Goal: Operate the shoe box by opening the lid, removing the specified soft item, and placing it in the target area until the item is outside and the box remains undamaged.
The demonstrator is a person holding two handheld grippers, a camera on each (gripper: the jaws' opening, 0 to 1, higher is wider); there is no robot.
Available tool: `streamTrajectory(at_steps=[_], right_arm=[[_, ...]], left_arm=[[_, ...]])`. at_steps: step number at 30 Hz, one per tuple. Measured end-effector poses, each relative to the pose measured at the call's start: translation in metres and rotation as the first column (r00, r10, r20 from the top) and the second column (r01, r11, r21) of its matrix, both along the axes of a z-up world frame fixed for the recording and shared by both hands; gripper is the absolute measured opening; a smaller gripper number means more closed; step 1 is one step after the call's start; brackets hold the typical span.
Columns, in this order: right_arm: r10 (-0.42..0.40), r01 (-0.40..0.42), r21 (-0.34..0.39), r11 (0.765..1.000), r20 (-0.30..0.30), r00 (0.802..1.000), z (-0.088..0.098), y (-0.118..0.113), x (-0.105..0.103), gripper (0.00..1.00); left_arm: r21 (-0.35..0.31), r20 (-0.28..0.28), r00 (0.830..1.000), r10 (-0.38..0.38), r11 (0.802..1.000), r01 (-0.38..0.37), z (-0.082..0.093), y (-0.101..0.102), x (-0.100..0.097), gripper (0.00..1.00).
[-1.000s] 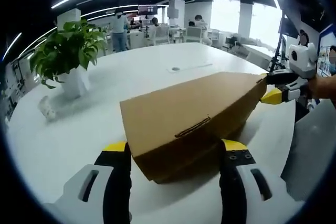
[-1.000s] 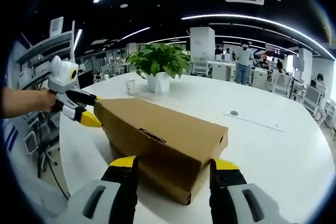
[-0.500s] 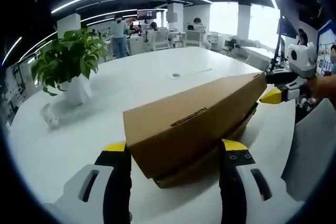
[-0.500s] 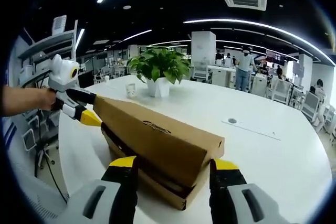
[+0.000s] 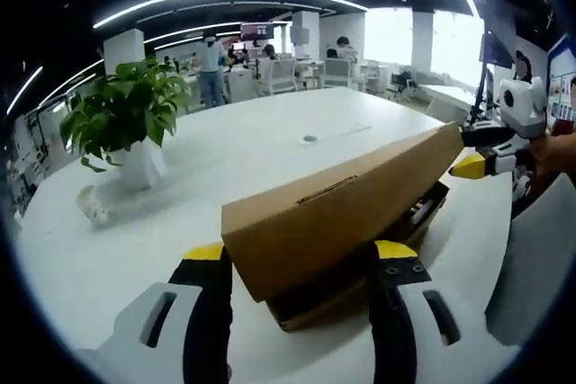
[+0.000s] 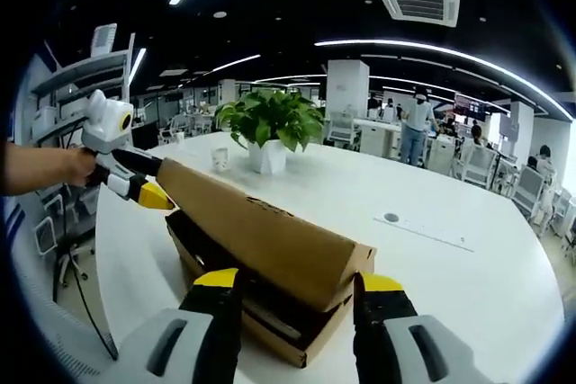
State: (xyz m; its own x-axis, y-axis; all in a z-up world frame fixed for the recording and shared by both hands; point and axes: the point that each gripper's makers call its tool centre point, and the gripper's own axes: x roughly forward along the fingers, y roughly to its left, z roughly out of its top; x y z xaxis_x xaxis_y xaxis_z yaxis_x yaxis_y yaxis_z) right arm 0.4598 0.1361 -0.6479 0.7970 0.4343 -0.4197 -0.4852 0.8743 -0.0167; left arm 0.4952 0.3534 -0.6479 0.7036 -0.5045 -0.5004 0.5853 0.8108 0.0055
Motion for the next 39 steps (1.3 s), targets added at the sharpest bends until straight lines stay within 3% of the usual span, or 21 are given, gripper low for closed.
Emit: streamTrajectory(at_steps=[15, 39], right_arm=[[-0.013, 0.013, -0.003, 1.000, 0.041, 0.999, 0.012, -0.006, 0.011, 0.39], [-0.066, 0.066, -0.005, 0.998, 0.095, 0.993, 0.031, -0.024, 0.038, 0.18]], left_arm=[[-0.011, 0.038, 0.999, 0.033, 0.999, -0.032, 0.013, 0.003, 0.015, 0.54], [0.004, 0.098, 0.988, 0.118, 0.993, -0.119, 0.032, 0.025, 0.053, 0.18]])
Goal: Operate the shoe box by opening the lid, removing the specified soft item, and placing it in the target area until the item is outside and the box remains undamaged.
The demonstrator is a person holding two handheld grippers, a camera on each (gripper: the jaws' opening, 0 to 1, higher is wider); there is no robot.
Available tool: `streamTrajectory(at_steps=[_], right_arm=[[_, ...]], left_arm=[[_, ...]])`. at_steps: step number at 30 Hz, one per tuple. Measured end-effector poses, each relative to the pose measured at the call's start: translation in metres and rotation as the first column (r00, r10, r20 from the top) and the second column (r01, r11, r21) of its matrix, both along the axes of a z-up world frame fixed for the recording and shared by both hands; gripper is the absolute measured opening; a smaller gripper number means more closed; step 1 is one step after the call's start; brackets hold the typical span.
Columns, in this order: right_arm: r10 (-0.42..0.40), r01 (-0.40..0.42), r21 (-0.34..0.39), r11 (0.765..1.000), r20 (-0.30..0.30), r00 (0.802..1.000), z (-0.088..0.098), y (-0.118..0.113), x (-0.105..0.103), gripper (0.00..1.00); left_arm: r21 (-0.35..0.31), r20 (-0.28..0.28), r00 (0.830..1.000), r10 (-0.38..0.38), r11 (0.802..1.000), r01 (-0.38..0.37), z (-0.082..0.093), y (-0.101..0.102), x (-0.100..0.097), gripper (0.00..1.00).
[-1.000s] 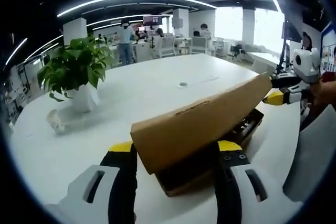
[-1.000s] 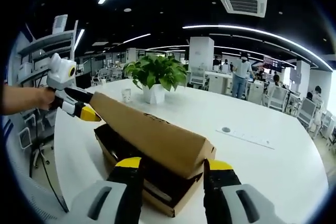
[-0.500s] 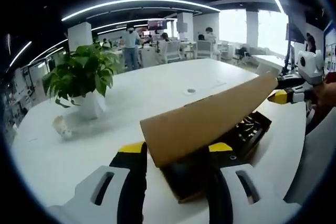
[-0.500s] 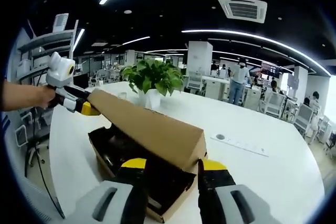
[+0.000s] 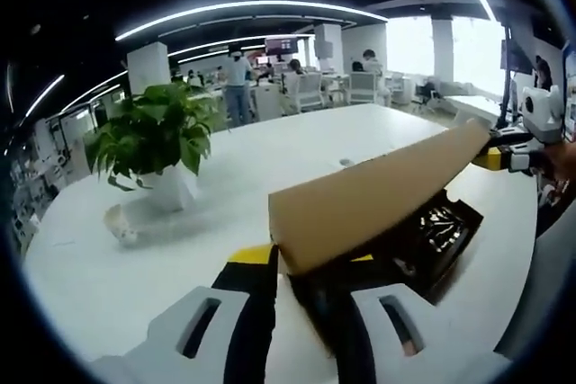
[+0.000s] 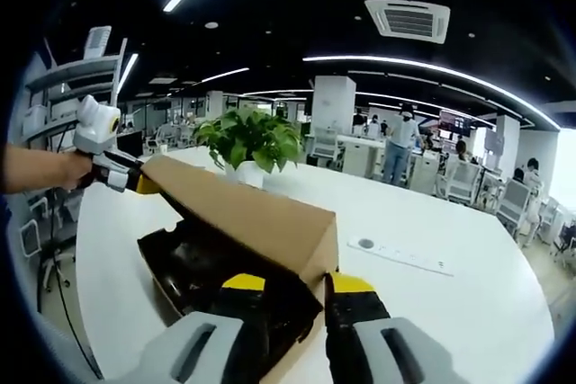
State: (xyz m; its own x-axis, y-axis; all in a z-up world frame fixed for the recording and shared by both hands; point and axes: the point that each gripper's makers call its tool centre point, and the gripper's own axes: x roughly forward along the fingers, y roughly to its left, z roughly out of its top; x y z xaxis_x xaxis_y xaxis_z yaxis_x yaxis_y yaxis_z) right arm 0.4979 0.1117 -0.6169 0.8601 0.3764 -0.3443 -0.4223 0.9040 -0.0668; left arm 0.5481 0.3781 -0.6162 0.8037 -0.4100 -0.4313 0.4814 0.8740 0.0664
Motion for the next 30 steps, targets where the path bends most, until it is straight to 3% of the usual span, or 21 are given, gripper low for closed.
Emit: streamTrajectory(at_steps=[9, 16, 21, 30], right_arm=[[-0.020, 0.020, 0.007, 1.000, 0.022, 1.000, 0.005, -0.004, 0.010, 0.14], [-0.047, 0.047, 0.004, 0.999, 0.033, 0.998, 0.011, -0.013, 0.020, 0.02], [-0.059, 0.059, 0.019, 0.998, 0.027, 0.998, 0.014, -0.015, 0.026, 0.01], [-0.073, 0.072, 0.034, 0.997, 0.025, 0.997, 0.018, -0.017, 0.035, 0.00]], left_arm=[[0.013, 0.029, 0.999, 0.020, 1.000, -0.020, 0.005, 0.004, 0.010, 0.10], [0.019, 0.043, 0.998, 0.034, 0.999, -0.035, 0.010, 0.007, 0.019, 0.05], [0.041, 0.067, 0.997, 0.030, 0.999, -0.033, 0.012, 0.007, 0.022, 0.04], [0.016, 0.073, 0.997, 0.039, 0.999, -0.040, 0.017, 0.006, 0.028, 0.04]])
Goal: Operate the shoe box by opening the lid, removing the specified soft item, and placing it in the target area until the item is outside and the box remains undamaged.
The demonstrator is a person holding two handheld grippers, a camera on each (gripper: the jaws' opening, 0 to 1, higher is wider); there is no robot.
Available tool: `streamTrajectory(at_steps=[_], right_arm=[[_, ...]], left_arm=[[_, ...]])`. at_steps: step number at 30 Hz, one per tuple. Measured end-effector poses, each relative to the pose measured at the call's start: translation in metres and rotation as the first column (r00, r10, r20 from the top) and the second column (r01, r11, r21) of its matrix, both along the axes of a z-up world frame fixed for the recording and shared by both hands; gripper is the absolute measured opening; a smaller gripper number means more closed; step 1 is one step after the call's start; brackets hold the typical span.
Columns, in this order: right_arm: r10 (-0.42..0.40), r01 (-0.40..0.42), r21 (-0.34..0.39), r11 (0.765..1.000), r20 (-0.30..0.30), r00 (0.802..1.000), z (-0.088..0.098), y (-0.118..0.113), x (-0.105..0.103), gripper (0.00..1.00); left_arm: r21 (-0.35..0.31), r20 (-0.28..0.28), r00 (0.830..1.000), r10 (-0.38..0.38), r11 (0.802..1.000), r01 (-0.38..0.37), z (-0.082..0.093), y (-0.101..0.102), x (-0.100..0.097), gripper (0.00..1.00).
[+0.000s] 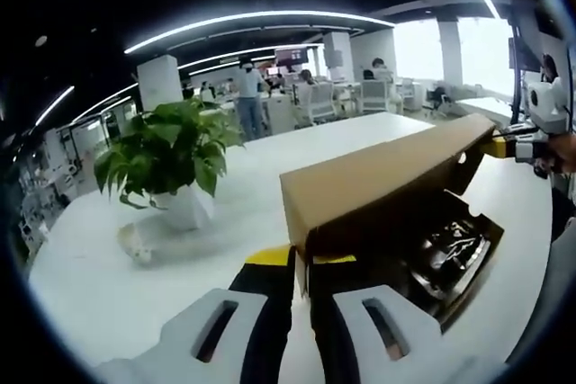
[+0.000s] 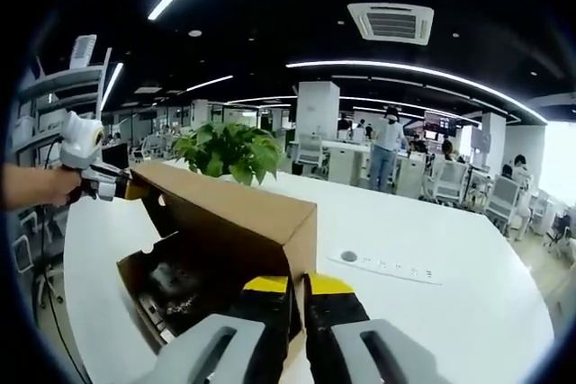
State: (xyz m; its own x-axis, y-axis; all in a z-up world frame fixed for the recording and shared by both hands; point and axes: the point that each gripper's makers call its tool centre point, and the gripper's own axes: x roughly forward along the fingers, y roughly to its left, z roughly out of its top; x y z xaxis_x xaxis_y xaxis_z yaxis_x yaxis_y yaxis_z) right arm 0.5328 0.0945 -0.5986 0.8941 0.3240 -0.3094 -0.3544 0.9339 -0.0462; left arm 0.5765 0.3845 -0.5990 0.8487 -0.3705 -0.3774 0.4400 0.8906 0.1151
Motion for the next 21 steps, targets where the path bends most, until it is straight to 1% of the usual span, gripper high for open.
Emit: streamTrajectory(at_steps=[6, 9, 14, 21], right_arm=[[-0.007, 0.007, 0.003, 1.000, -0.013, 1.000, 0.002, -0.002, 0.005, 0.00], [-0.005, 0.005, 0.000, 1.000, -0.014, 1.000, 0.002, -0.002, 0.006, 0.00], [-0.003, 0.003, -0.005, 1.000, -0.017, 1.000, 0.002, -0.002, 0.007, 0.00], [-0.011, 0.011, 0.007, 1.000, -0.015, 1.000, 0.003, -0.003, 0.011, 0.00]], left_arm=[[-0.007, 0.000, 1.000, -0.007, 1.000, 0.007, 0.001, -0.001, 0.002, 0.05], [0.017, -0.002, 1.000, -0.018, 1.000, 0.018, -0.003, -0.004, 0.002, 0.07], [0.004, -0.013, 1.000, -0.010, 1.000, 0.010, -0.008, -0.003, 0.002, 0.08], [0.011, -0.017, 1.000, -0.002, 1.000, 0.002, -0.015, -0.001, 0.003, 0.09]])
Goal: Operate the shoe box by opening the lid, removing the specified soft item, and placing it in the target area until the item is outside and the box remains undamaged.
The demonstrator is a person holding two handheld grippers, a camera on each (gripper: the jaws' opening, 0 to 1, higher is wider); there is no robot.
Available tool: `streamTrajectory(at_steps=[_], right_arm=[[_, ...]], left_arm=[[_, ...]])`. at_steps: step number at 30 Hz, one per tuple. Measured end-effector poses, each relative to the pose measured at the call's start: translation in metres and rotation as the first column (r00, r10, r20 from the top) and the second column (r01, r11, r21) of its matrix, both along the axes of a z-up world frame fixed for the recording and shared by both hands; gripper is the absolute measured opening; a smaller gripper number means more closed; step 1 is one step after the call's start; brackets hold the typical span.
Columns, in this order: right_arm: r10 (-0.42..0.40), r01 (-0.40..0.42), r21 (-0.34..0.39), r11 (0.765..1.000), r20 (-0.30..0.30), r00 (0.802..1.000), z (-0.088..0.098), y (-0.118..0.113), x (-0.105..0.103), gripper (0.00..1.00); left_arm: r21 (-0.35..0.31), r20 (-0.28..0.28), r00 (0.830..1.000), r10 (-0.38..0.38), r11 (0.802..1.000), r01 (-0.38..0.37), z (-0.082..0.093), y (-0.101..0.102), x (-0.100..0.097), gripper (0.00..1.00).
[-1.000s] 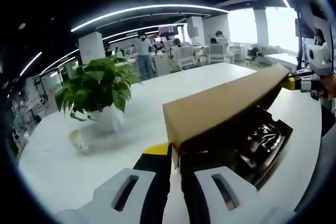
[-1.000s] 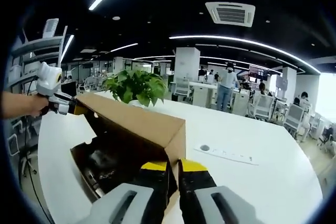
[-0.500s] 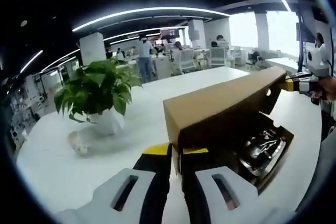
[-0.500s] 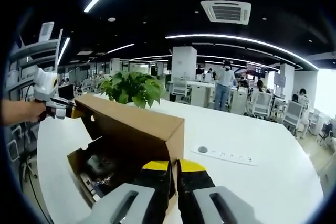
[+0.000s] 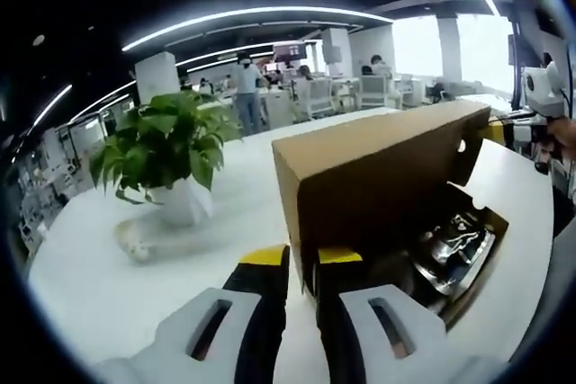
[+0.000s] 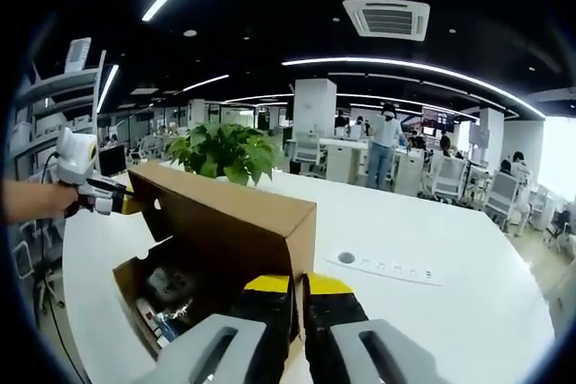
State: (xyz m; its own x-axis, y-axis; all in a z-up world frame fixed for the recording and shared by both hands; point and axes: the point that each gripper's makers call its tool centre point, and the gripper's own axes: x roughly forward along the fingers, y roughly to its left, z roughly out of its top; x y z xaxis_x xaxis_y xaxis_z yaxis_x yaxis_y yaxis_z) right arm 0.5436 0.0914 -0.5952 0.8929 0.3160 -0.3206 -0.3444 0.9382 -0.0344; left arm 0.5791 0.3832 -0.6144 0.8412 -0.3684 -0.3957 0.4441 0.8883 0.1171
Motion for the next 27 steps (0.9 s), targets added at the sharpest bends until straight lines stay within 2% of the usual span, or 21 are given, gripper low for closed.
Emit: streamTrajectory(at_steps=[9, 14, 27], right_arm=[[0.001, -0.001, -0.001, 1.000, -0.004, 1.000, 0.001, 0.000, 0.004, 0.00], [0.004, -0.004, -0.002, 1.000, -0.007, 1.000, 0.002, -0.001, 0.006, 0.00], [0.007, -0.007, -0.004, 1.000, -0.013, 1.000, 0.003, -0.001, 0.011, 0.00]], left_arm=[[-0.005, -0.026, 0.999, 0.028, 1.000, -0.029, -0.019, 0.010, 0.005, 0.09], [-0.004, -0.038, 0.999, 0.028, 1.000, -0.028, -0.025, 0.010, 0.004, 0.09], [0.018, -0.091, 0.995, 0.039, 0.999, -0.037, -0.055, 0.012, 0.011, 0.09]])
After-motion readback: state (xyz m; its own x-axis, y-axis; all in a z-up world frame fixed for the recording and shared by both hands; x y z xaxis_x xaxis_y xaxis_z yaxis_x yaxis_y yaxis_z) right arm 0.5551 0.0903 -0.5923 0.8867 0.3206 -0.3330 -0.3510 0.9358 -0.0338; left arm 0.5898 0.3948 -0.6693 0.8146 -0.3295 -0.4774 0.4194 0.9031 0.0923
